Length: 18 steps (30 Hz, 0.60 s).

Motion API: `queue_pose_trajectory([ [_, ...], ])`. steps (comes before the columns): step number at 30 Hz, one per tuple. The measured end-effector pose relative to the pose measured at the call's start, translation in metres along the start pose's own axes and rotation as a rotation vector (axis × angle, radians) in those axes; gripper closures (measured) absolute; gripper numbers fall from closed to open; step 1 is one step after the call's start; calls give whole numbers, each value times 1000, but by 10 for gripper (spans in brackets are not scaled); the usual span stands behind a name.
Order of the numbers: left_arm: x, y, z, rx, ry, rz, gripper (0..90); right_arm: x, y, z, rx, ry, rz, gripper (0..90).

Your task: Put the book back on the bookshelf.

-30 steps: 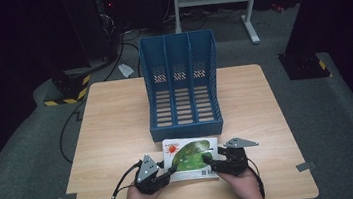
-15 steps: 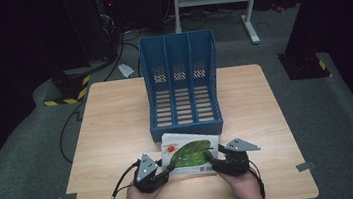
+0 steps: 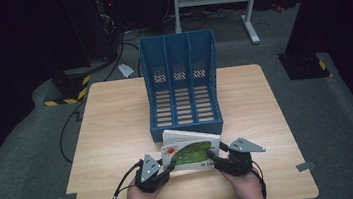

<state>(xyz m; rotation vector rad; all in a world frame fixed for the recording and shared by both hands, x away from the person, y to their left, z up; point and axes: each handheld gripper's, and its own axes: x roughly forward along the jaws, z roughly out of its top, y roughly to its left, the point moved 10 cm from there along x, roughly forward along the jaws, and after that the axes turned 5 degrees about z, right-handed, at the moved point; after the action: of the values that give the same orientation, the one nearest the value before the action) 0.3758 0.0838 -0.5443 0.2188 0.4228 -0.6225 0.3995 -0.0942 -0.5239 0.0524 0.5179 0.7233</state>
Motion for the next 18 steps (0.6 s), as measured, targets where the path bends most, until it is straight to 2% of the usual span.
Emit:
queue_pose_trajectory([
  [7,5,-3,-5,53,27,10,653,-6,0,1,-21,-19,-8,454],
  [12,6,-4,-7,66,40,11,653,-8,-1,2,-22,-22,-2,451],
  [18,8,-5,-13,103,66,14,656,-11,2,-1,-46,-20,-4,430],
])
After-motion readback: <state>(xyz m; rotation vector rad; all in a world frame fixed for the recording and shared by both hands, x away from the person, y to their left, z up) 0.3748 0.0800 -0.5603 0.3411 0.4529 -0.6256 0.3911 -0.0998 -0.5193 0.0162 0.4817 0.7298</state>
